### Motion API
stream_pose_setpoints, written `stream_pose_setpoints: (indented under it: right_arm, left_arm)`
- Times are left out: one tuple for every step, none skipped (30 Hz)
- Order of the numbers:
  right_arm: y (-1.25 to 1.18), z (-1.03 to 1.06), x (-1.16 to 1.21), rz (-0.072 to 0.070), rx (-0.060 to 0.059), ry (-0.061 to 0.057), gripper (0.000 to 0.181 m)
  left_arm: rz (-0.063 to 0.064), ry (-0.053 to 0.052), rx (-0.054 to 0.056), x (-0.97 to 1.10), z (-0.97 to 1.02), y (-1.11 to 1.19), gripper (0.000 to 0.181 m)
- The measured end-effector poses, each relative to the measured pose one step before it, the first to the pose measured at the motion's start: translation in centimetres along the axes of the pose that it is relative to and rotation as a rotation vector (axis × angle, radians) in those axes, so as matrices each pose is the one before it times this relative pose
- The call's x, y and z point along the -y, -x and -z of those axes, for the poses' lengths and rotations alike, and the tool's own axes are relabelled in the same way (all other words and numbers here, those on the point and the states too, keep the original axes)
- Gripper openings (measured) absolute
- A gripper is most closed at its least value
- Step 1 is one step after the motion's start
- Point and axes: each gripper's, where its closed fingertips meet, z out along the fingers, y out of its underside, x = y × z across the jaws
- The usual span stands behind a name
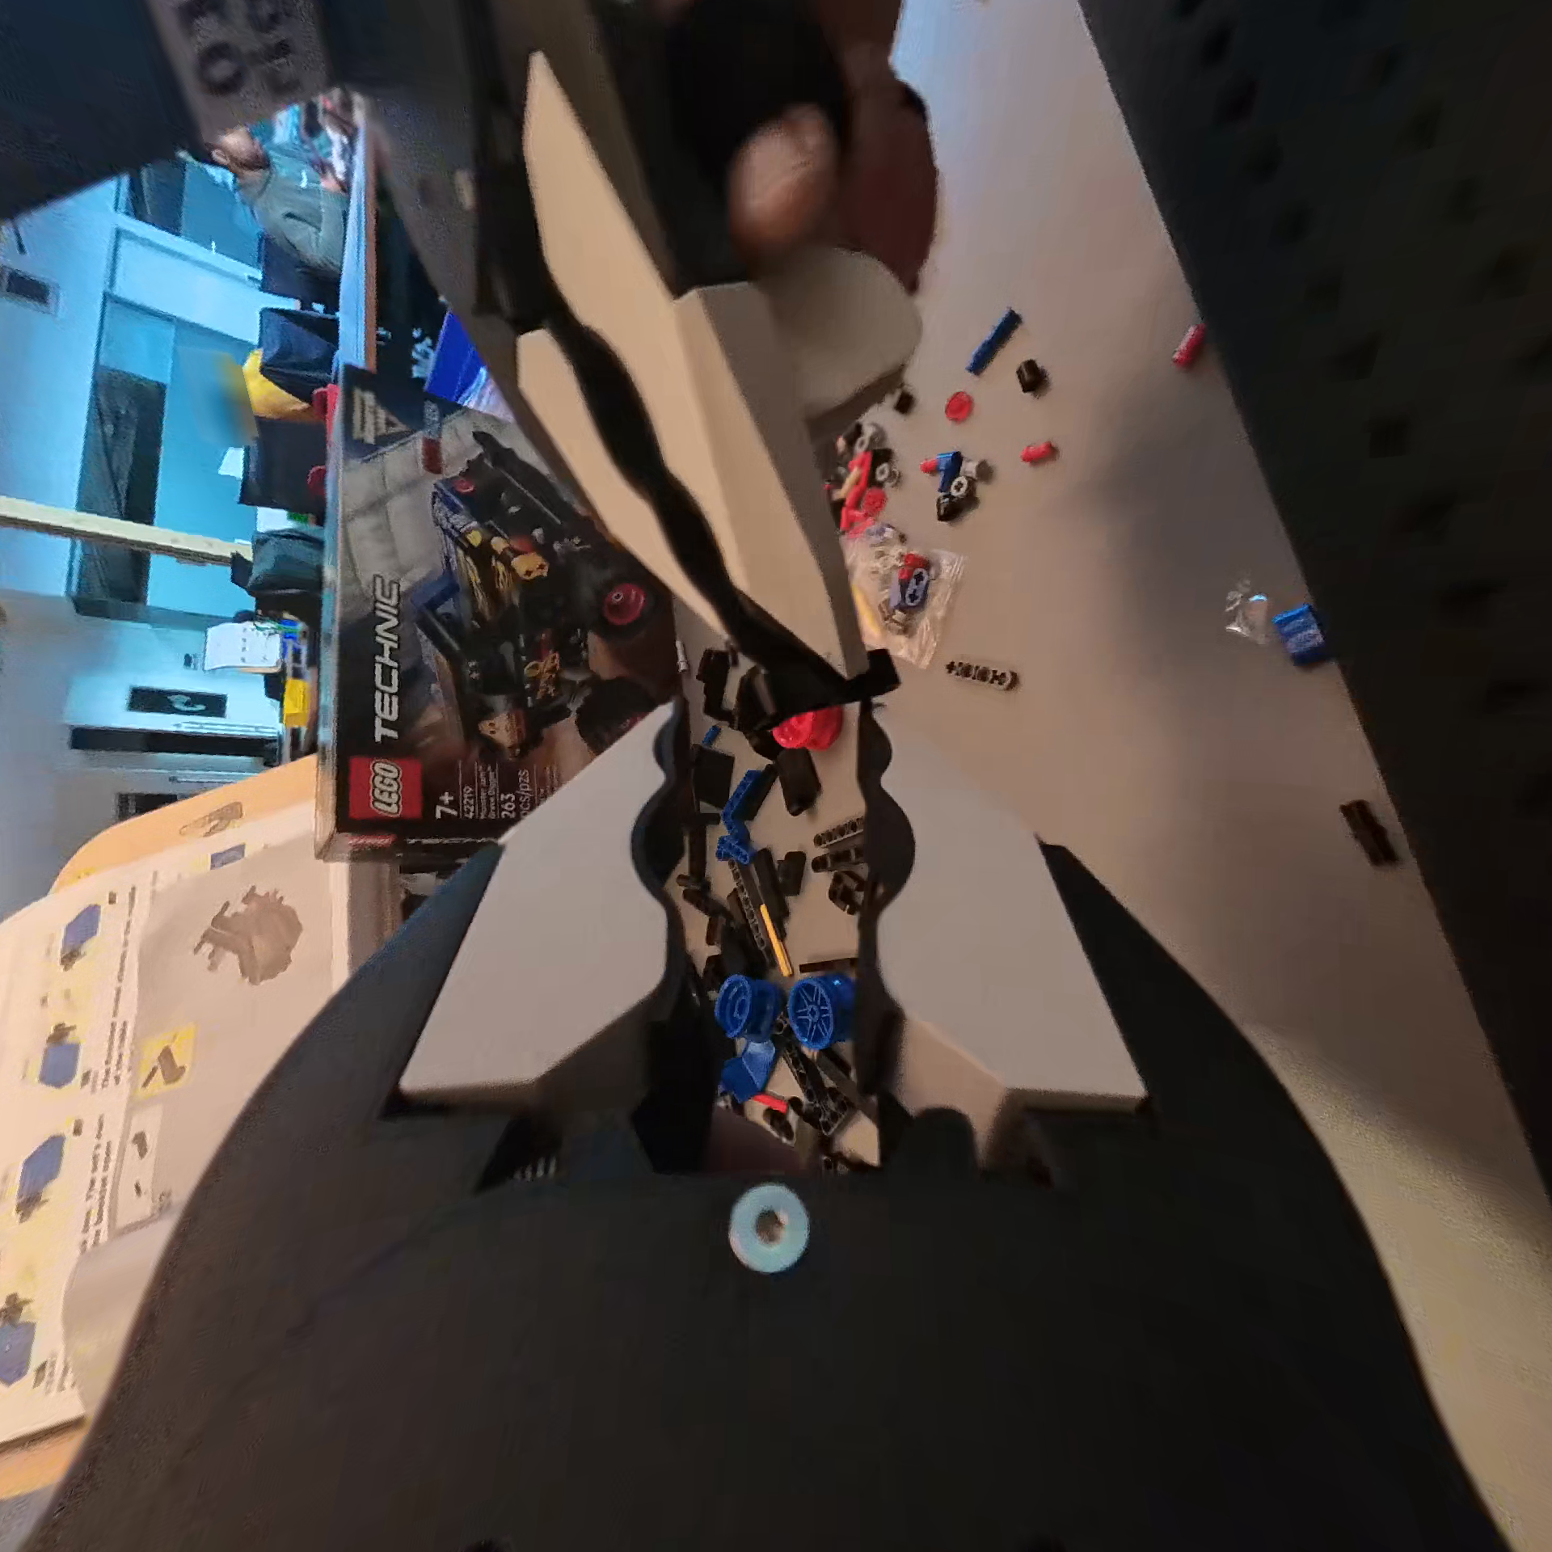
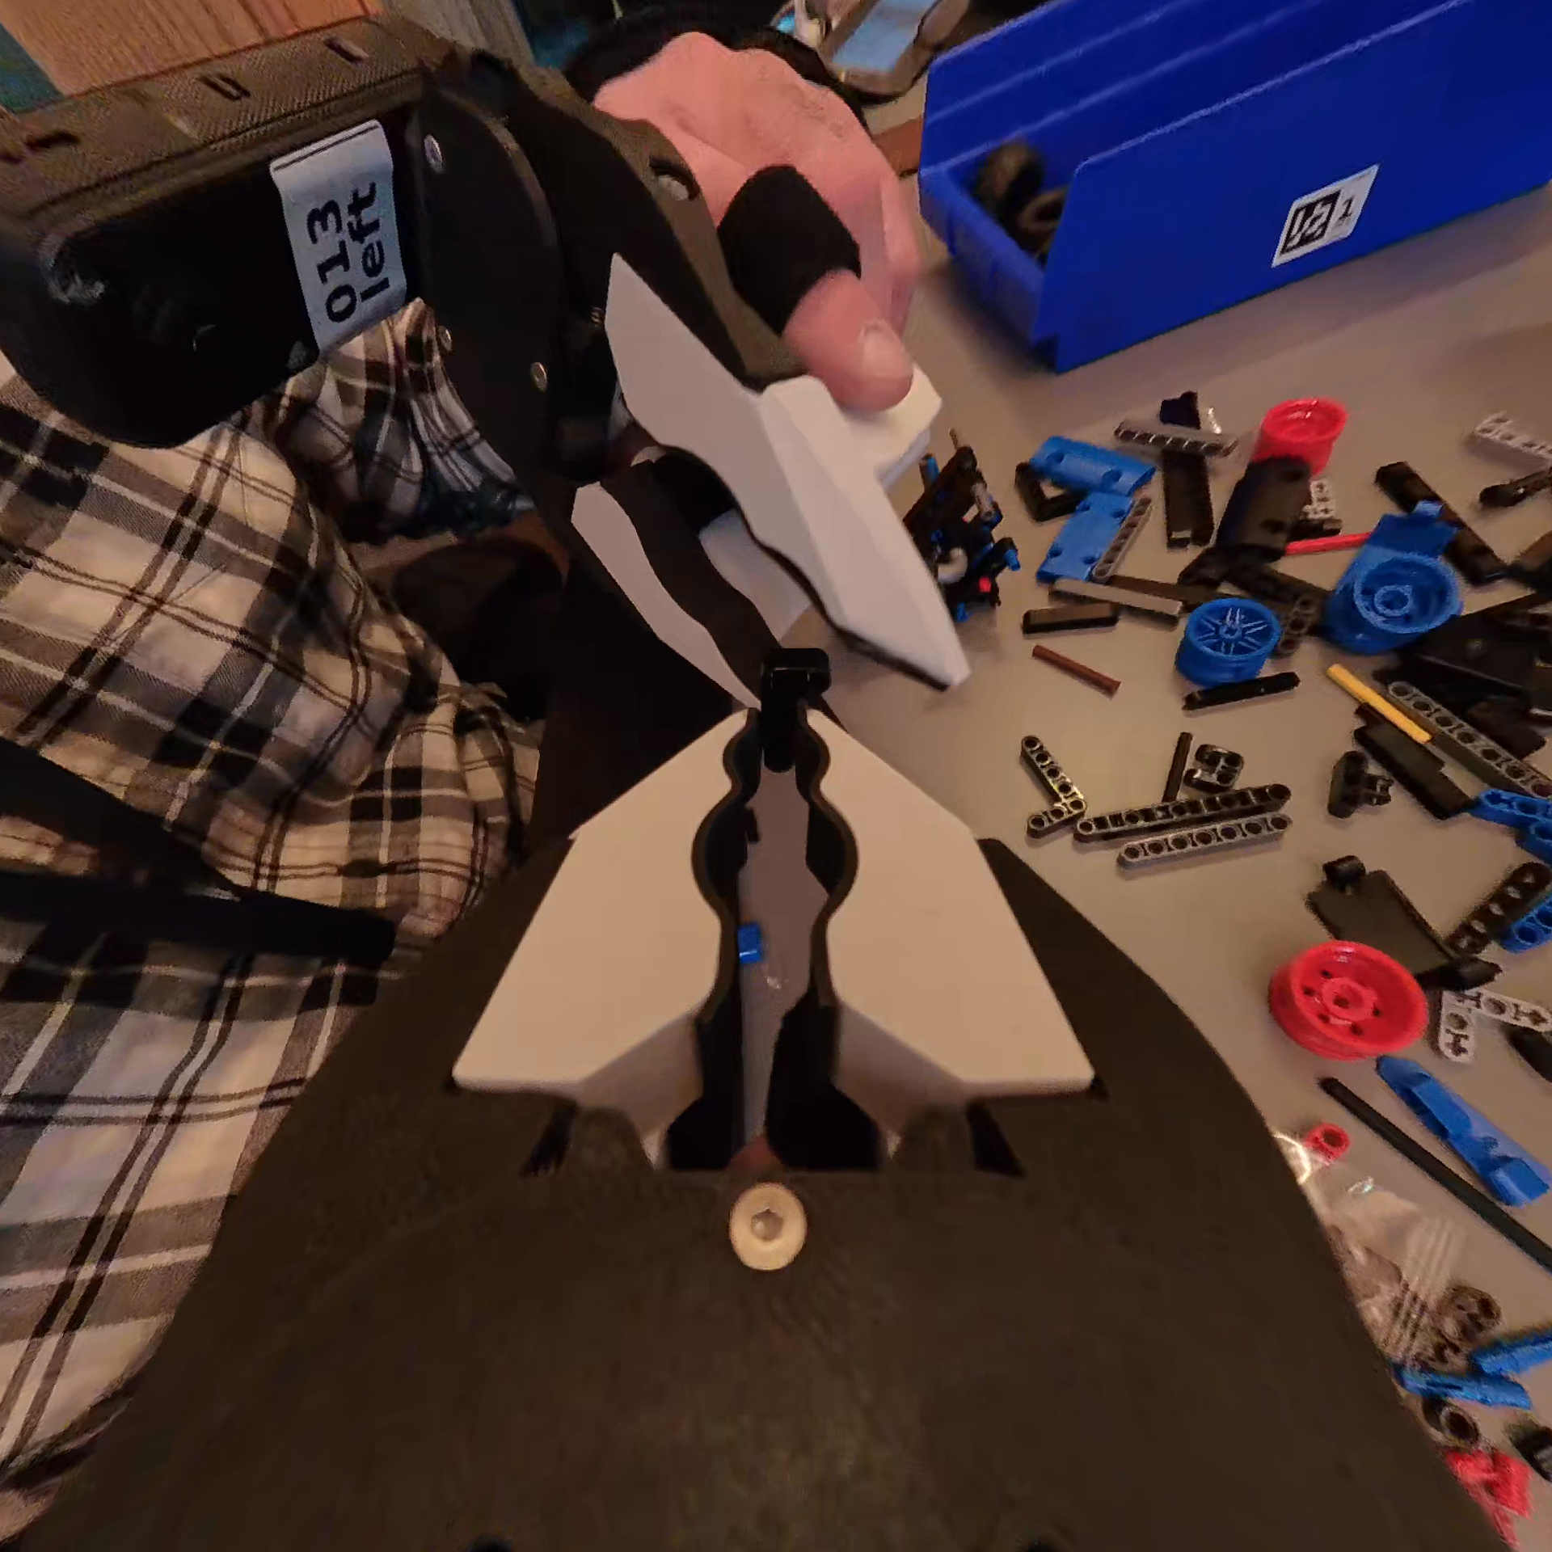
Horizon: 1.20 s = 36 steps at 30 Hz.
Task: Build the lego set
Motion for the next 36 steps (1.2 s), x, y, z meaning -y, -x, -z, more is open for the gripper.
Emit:
stream_pose_setpoints:
  right_arm:
    - [0.015, 0.035, -0.127, -0.0035, 0.0101, 0.0152, 0.006]
    - [0.062, 0.035, -0.135, -0.0044, 0.012, 0.0135, 0.006]
    - [-0.002, 0.028, -0.075, -0.0042, 0.0097, 0.008, 0.006]
    - [-0.03, 0.024, 0.01, -0.01, 0.0113, 0.0012, 0.006]
    - [-0.004, 0.039, 0.028, -0.0126, 0.0134, -0.0036, 0.006]
    - [-0.023, 0.039, -0.016, -0.0102, 0.0105, -0.006, 0.006]
    - [-0.153, 0.046, 0.008, -0.0087, 0.0042, -0.0093, 0.006]
    - [-0.194, 0.107, 0.165, -0.0131, 0.0046, -0.0222, 0.006]
    - [0.0, 0.096, 0.167, -0.0179, 0.0169, -0.0232, 0.006]
    - [-0.048, -0.021, -0.036, -0.0088, 0.0116, -0.0123, 0.006]
    - [-0.18, -0.026, -0.045, 0.0007, -0.0069, -0.0098, 0.006]
    - [-0.19, -0.025, 0.001, -0.0063, -0.0076, -0.0117, 0.006]
    - [-0.101, 0.002, 0.024, -0.0136, 0.0014, -0.013, 0.006]
    - [-0.057, 0.017, 0.038, -0.0117, 0.0039, -0.0143, 0.006]
    - [-0.096, 0.041, 0.116, -0.0096, -0.0004, -0.0179, 0.006]
    - [-0.121, 0.053, 0.088, -0.0095, -0.0035, -0.0153, 0.006]
    - [-0.203, 0.07, 0.068, -0.0082, -0.0089, -0.015, 0.006]
    - [-0.169, 0.055, 0.116, -0.0078, -0.0081, -0.0185, 0.006]
    - [-0.128, 0.02, 0.142, -0.0071, -0.0068, -0.0226, 0.007]
    - [-0.103, -0.001, 0.16, 0.0027, -0.0124, -0.0238, 0.007]
    - [-0.11, 0.0, 0.151, 0.0274, -0.0266, -0.023, 0.013]
    - [-0.177, 0.008, 0.245, 0.0563, -0.0579, -0.0188, 0.018]
    - [-0.344, 0.02, 0.127, 0.0646, -0.0815, -0.0031, 0.02]
    - [-0.42, 0.073, -0.054, 0.0584, -0.0839, 0.0113, 0.022]
    - [-0.501, 0.138, -0.103, 0.0603, -0.0868, 0.0112, 0.023]
    - [-0.474, 0.195, -0.127, 0.0653, -0.0853, 0.0101, 0.022]
    - [-0.2, 0.185, -0.069, 0.0583, -0.0661, 0.0065, 0.023]
    - [0.057, 0.121, -0.036, 0.0433, -0.0438, 0.0047, 0.023]
    - [0.088, 0.04, -0.029, 0.0349, -0.0387, 0.0043, 0.023]
    - [0.12, -0.047, -0.018, 0.0333, -0.0336, 0.0022, 0.022]
    - [0.047, -0.105, -0.085, 0.0314, -0.0348, 0.0051, 0.02]
    - [-0.139, -0.134, -0.176, 0.0327, -0.0393, 0.0087, 0.016]
    - [-0.207, -0.089, -0.144, 0.0269, -0.036, 0.0044, 0.012]
    - [-0.202, -0.032, -0.046, 0.0135, -0.0263, -0.0021, 0.007]
    - [-0.11, 0.025, 0.027, 0.0002, -0.0109, -0.0064, 0.007]
    - [-0.026, 0.032, 0.05, -0.0117, 0.0012, -0.0072, 0.007]
  left_arm:
    - [-0.0012, -0.0059, -0.0091, 0.093, -0.09, -0.374, 0.031]
    - [0.0084, -0.0094, -0.005, 0.063, -0.081, -0.226, 0.028]
    - [0.0084, -0.0063, -0.0044, 0.017, -0.045, -0.2, 0.025]
    - [0.0125, -0.0064, 0.0089, -0.015, -0.032, 0.056, 0.024]
    - [0.0182, -0.0042, 0.0054, 0.003, -0.004, 0.053, 0.023]
    - [0.0226, -0.0027, 0.0077, -0.059, -0.034, 0.119, 0.02]
    - [0.0297, 0.0084, 0.0135, -0.251, -0.043, 0.255, 0.013]
    - [0.0342, 0.0038, 0.026, -0.187, -0.043, 0.476, 0.005]
    - [0.0354, -0.0123, 0.0071, 0.077, -0.032, 0.141, 0.005]
    - [0.0323, -0.0046, -0.0062, 0.019, -0.057, -0.096, 0.005]
    - [0.0136, 0.01, 0.0058, -0.217, -0.131, 0.003, 0.005]
    - [0.0062, 0.0099, 0.0137, -0.249, -0.124, 0.103, 0.005]
    - [0.0217, 0.0021, 0.0034, -0.125, -0.054, 0.0, 0.004]
    - [0.033, -0.0039, 0.0001, -0.041, -0.093, -0.036, 0.004]
    - [0.0308, 0.0021, 0.01, -0.1, -0.06, 0.077, 0.004]
    - [0.0243, 0.0057, 0.0124, -0.15, -0.053, 0.053, 0.004]
    - [0.0249, 0.0098, 0.0151, -0.195, -0.078, 0.065, 0.004]
    - [0.0285, 0.0074, 0.014, -0.17, -0.038, 0.103, 0.003]
    - [0.0319, 0.0031, 0.011, -0.104, -0.01, 0.092, 0.003]
    - [0.0332, 0.0018, 0.0104, -0.113, 0.0, 0.162, 0.003]
    - [0.0365, -0.0007, 0.01, -0.111, -0.073, 0.221, 0.003]
    - [0.0385, -0.0057, -0.002, -0.103, -0.094, 0.058, 0.003]
    - [0.0377, -0.0059, 0.0004, -0.141, -0.146, 0.139, 0.003]
    - [0.0309, -0.0015, 0.0083, -0.17, -0.126, 0.303, 0.003]
    - [0.0257, -0.0015, 0.0069, -0.092, -0.085, 0.289, 0.003]
    - [0.0293, -0.01, 0.0011, 0.089, -0.028, 0.215, 0.003]
    - [0.0362, -0.0112, -0.0065, 0.168, -0.059, 0.111, 0.003]
    - [0.0349, -0.0101, -0.0096, 0.154, -0.093, 0.005, 0.004]
    - [0.0271, -0.0077, -0.0065, 0.128, -0.126, -0.019, 0.004]
    - [0.021, -0.0057, -0.0027, 0.119, -0.121, 0.0, 0.004]
    - [0.0167, -0.0046, -0.0083, 0.112, -0.102, -0.129, 0.004]
    - [0.0153, -0.0008, -0.008, 0.039, -0.141, -0.196, 0.004]
    - [0.0104, 0.0008, -0.0023, 0.005, -0.084, -0.138, 0.004]
    - [0.0057, 0.003, 0.0013, -0.061, -0.05, -0.109, 0.004]
    - [0.0061, 0.0004, 0.0045, -0.025, -0.02, -0.03, 0.004]
    - [0.0104, -0.0034, -0.0006, 0.027, 0.033, -0.023, 0.004]
